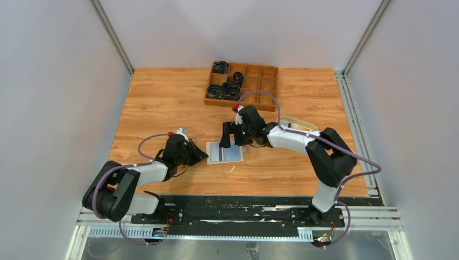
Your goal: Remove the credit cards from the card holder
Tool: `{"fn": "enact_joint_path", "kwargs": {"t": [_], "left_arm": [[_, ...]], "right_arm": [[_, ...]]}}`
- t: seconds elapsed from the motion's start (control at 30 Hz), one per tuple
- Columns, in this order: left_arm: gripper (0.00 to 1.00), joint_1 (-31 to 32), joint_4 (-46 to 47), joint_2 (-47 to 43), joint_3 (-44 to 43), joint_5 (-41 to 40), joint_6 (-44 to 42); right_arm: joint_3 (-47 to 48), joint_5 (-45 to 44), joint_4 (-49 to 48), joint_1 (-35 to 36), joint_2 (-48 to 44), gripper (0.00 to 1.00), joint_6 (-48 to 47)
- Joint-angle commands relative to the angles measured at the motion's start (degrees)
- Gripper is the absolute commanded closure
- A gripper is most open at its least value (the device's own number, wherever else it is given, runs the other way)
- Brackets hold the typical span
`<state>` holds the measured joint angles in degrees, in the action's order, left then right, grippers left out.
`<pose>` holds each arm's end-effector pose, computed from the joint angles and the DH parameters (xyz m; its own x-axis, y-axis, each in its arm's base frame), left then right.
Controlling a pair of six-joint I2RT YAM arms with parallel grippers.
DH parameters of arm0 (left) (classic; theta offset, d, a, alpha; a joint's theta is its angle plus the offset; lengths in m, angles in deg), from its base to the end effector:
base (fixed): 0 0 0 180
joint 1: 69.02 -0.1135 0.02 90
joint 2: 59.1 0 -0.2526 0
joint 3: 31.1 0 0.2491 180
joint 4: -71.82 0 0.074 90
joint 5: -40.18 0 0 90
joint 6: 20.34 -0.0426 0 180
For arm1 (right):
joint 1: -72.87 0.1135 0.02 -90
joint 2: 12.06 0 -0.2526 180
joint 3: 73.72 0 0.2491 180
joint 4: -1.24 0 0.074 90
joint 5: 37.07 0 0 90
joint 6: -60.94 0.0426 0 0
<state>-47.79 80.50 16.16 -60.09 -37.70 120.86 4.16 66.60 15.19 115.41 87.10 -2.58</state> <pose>0.2014 -0.0878 0.1072 -0.7531 -0.5249 -0.3967 -0.1241 0.7055 -0.6978 0.2780 0.2688 0.2059 -0.7368 -0.0881 -0.6704 -0.5258 0.6979 0.4862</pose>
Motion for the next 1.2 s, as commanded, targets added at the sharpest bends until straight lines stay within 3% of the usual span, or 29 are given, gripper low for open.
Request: {"fn": "enact_joint_path", "kwargs": {"t": [0.0,0.4,0.8,1.17], "left_arm": [[1.0,0.04,-3.33,0.57,0.65,-3.1,-1.37],[1.0,0.04,-3.71,0.33,1.04,-3.33,-1.47],[1.0,0.04,-3.87,-0.29,1.25,-3.47,-1.44],[1.0,0.04,-4.54,-1.55,1.69,-3.99,-1.67]], "right_arm": [[-6.19,14.69,-12.35,-0.68,1.78,0.08,10.38],[-10.21,20.32,-21.73,-0.84,6.62,0.19,18.96],[-9.2,18.89,-18.9,-0.83,8.45,0.19,19.88],[-13.16,20.9,-28.26,-0.86,11.74,0.19,32.76]]}}
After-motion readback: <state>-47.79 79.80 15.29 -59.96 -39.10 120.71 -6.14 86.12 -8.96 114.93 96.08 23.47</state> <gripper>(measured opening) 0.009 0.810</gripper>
